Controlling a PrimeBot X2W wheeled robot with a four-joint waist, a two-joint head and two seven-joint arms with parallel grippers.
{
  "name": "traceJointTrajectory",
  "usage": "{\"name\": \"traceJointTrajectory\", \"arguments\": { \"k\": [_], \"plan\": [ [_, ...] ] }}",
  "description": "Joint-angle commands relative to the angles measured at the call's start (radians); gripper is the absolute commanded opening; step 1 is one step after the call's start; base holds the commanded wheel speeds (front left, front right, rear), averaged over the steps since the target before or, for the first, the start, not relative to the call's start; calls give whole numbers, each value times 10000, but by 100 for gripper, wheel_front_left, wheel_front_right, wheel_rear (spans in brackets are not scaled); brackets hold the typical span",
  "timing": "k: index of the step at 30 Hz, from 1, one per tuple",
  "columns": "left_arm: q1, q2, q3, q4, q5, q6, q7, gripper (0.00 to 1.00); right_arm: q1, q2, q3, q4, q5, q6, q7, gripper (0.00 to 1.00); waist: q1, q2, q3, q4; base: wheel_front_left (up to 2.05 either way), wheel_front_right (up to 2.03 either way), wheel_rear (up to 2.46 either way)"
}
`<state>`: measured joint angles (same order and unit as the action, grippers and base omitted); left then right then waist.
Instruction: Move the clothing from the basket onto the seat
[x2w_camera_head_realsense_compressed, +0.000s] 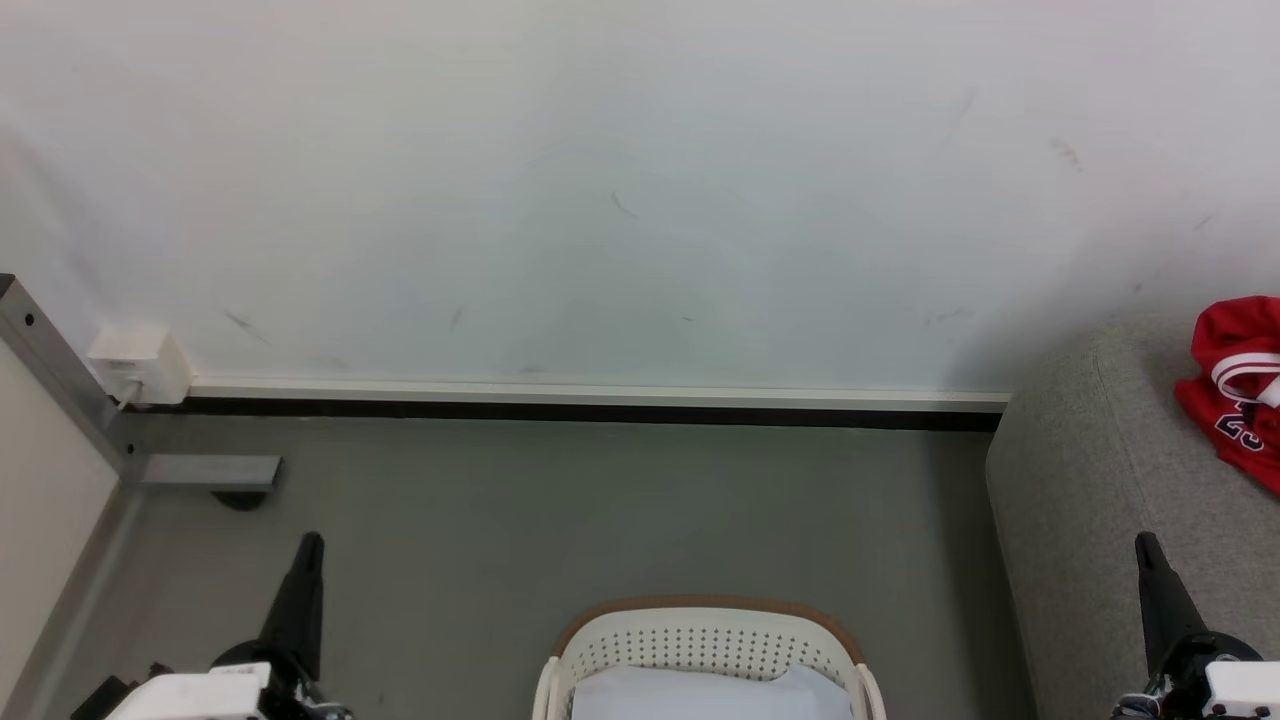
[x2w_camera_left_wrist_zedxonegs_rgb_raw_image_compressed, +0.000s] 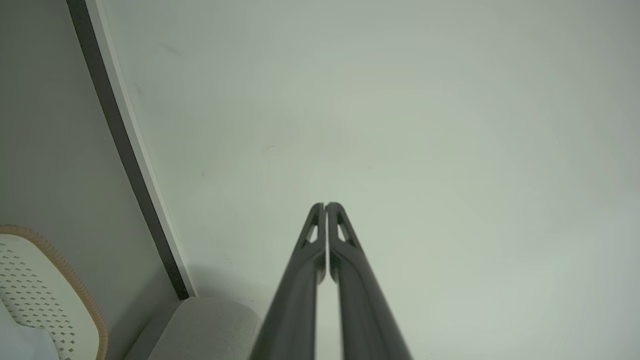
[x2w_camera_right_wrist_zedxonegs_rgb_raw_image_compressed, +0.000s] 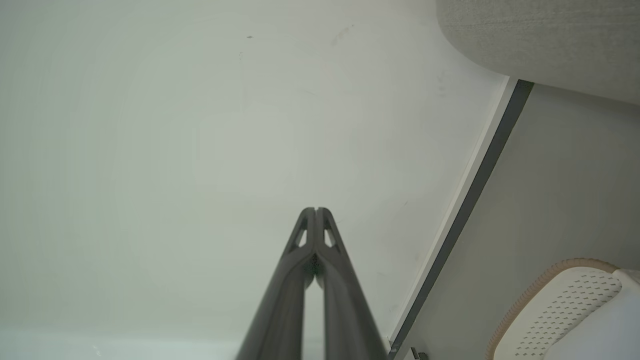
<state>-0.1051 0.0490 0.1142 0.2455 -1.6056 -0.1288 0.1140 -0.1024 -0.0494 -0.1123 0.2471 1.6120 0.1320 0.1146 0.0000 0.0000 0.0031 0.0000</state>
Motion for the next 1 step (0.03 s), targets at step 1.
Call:
{"name": "traceJointTrajectory", "arguments": {
  "k": [1],
  "plan": [
    [-71,19,23,-30,-136,-36,35,0,-135,-10,-32,-44,21,-25,26,0,0,0,0,0,0,0,0]
  ]
}}
